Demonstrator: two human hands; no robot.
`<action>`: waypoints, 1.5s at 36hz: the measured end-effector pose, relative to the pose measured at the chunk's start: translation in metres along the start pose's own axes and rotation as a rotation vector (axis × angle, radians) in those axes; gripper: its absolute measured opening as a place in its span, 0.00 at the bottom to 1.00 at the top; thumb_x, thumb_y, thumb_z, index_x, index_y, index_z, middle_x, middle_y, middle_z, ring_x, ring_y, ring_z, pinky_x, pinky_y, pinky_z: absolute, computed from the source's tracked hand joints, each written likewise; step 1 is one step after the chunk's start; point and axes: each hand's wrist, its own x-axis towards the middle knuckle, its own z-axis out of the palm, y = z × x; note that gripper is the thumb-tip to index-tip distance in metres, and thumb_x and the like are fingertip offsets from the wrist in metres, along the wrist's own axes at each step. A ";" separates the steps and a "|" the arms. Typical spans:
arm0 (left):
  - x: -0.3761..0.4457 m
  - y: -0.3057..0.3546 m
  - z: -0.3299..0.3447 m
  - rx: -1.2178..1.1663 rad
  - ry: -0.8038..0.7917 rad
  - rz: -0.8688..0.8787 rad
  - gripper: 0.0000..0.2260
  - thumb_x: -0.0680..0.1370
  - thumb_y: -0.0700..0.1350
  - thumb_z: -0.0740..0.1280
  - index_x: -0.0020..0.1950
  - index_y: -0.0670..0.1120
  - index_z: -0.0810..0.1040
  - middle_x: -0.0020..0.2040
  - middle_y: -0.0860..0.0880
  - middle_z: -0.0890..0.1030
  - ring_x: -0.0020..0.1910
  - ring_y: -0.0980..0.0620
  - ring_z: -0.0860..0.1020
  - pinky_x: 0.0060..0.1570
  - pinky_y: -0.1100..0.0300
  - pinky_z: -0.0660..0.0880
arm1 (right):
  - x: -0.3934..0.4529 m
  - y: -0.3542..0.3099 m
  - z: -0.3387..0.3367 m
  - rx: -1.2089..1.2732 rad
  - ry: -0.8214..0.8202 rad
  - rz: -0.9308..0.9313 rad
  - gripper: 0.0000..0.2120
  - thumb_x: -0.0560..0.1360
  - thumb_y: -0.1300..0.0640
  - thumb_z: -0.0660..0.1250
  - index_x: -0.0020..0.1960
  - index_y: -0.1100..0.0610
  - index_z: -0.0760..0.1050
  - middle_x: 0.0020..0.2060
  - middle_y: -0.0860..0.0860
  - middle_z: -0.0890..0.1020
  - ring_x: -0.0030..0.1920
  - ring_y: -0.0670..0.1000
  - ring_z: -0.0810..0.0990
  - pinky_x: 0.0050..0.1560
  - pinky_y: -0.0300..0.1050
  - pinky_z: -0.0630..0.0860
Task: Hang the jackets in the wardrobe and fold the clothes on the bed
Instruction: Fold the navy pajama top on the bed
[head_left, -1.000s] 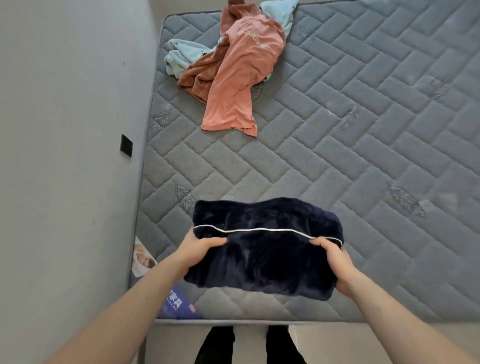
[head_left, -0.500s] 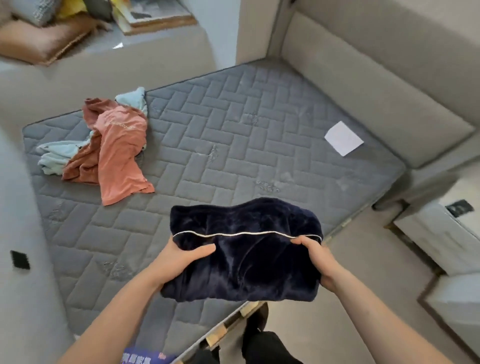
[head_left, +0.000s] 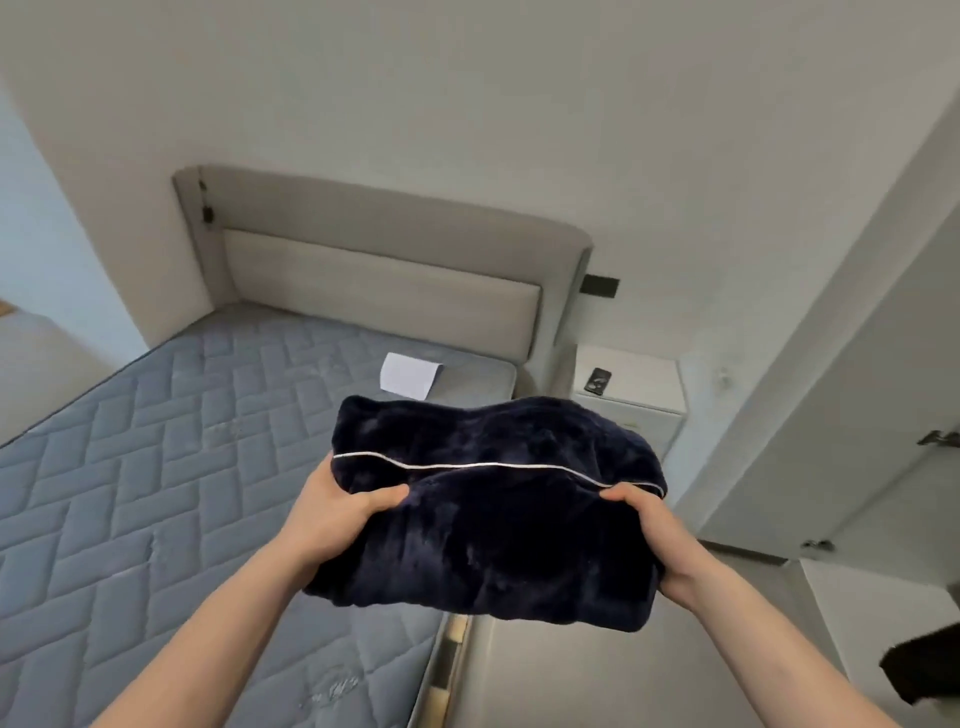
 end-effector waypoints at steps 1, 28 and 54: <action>0.010 0.013 0.018 0.002 -0.031 0.015 0.24 0.66 0.50 0.82 0.60 0.56 0.80 0.52 0.57 0.86 0.51 0.56 0.85 0.53 0.52 0.79 | -0.002 -0.006 -0.020 0.022 0.016 -0.008 0.24 0.66 0.45 0.73 0.59 0.54 0.84 0.54 0.58 0.86 0.55 0.60 0.86 0.63 0.60 0.78; 0.173 0.340 0.488 -0.004 -0.486 0.415 0.10 0.71 0.44 0.79 0.50 0.55 0.85 0.47 0.55 0.87 0.44 0.58 0.85 0.43 0.58 0.78 | -0.017 -0.185 -0.471 0.358 0.581 -0.372 0.25 0.65 0.47 0.73 0.61 0.53 0.82 0.54 0.59 0.86 0.55 0.63 0.85 0.55 0.59 0.81; 0.280 0.524 0.835 0.026 -1.116 0.541 0.15 0.72 0.46 0.79 0.57 0.51 0.83 0.52 0.51 0.86 0.52 0.50 0.84 0.47 0.56 0.79 | -0.058 -0.277 -0.653 0.515 1.389 -0.427 0.25 0.64 0.47 0.74 0.59 0.53 0.81 0.51 0.55 0.86 0.52 0.60 0.84 0.48 0.53 0.78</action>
